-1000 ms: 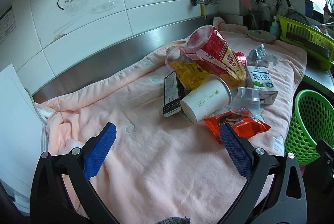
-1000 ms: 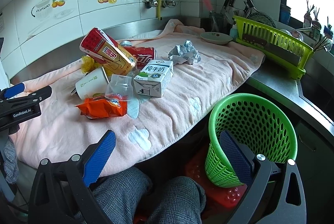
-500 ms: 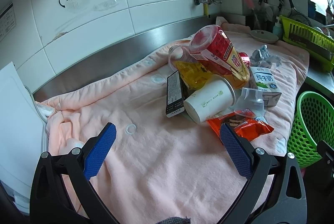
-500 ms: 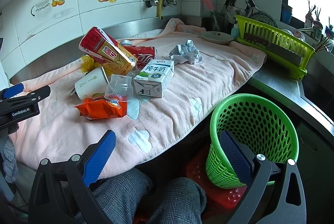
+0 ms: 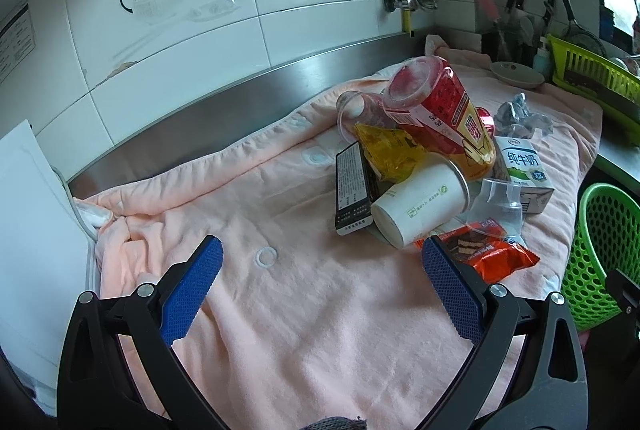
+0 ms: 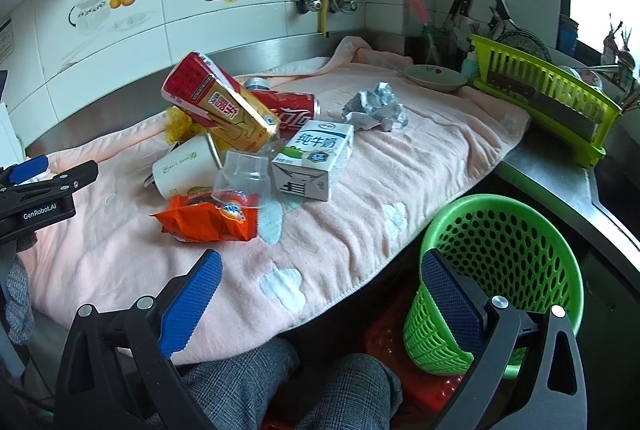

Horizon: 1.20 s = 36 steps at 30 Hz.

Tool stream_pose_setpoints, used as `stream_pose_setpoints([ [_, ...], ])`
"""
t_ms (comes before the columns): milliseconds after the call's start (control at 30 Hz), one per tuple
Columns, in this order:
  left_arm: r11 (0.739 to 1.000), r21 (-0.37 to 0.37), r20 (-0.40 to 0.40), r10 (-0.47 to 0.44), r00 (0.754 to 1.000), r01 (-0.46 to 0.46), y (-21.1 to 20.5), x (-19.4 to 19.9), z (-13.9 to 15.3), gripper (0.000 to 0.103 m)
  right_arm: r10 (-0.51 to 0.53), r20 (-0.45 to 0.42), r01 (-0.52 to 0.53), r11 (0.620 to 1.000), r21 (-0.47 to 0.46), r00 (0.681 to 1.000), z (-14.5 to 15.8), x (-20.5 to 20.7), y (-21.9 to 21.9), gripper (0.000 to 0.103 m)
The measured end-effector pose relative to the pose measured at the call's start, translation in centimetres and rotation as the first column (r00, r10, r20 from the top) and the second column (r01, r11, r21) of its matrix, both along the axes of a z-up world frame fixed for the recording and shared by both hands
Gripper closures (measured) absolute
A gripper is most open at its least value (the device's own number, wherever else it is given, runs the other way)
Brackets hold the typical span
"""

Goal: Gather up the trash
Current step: 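Lower the right tool over the clear plastic cup and close on it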

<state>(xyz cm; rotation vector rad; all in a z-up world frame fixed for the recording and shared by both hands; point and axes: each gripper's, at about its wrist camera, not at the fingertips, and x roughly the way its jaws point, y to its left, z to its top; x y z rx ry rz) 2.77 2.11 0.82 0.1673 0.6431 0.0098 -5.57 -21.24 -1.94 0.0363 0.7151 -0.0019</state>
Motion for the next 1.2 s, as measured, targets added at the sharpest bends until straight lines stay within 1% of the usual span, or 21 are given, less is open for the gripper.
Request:
stream_pose_setpoints([
  [67, 1.000, -0.002, 0.000, 0.006, 1.000, -0.006, 0.3, 0.2, 0.1, 0.005, 0.014, -0.008, -0.014, 1.000, 0.004, 1.000, -0.3, 0.7, 0.4, 0.006],
  [233, 1.000, -0.015, -0.005, 0.024, 1.000, -0.024, 1.1, 0.8, 0.2, 0.005, 0.069, -0.009, -0.069, 0.996, 0.050, 0.998, -0.4, 2.7, 0.9, 0.007],
  [467, 0.999, -0.015, -0.018, 0.041, 0.999, -0.042, 2.1, 1.7, -0.1, 0.005, 0.123, -0.033, -0.119, 0.989, 0.093, 0.992, -0.8, 6.6, 2.2, 0.009],
  [533, 0.999, -0.016, -0.024, 0.047, 0.999, -0.047, 2.3, 2.0, -0.2, 0.005, 0.136, -0.043, -0.131, 0.986, 0.099, 0.990, -1.1, 7.6, 2.6, 0.014],
  [633, 0.998, -0.016, -0.023, 0.056, 0.998, -0.056, 2.8, 2.3, -0.1, 0.005, 0.149, -0.062, -0.141, 0.983, 0.118, 0.987, -1.8, 9.0, 3.0, 0.015],
  [900, 0.997, -0.031, -0.030, 0.068, 0.997, -0.069, 3.9, 3.0, -0.1, 0.005, 0.169, -0.112, -0.156, 0.981, 0.116, 0.979, -3.4, 12.0, 4.6, 0.022],
  [1033, 0.997, -0.035, -0.034, 0.067, 0.997, -0.068, 4.2, 3.3, -0.2, 0.005, 0.168, -0.141, -0.150, 0.980, 0.128, 0.976, -4.2, 13.0, 4.7, 0.027],
  [1200, 0.997, -0.040, -0.038, 0.060, 0.997, -0.062, 4.3, 3.9, -0.4, 0.005, 0.175, -0.160, -0.154, 0.979, 0.134, 0.971, -4.9, 13.6, 5.1, 0.031],
])
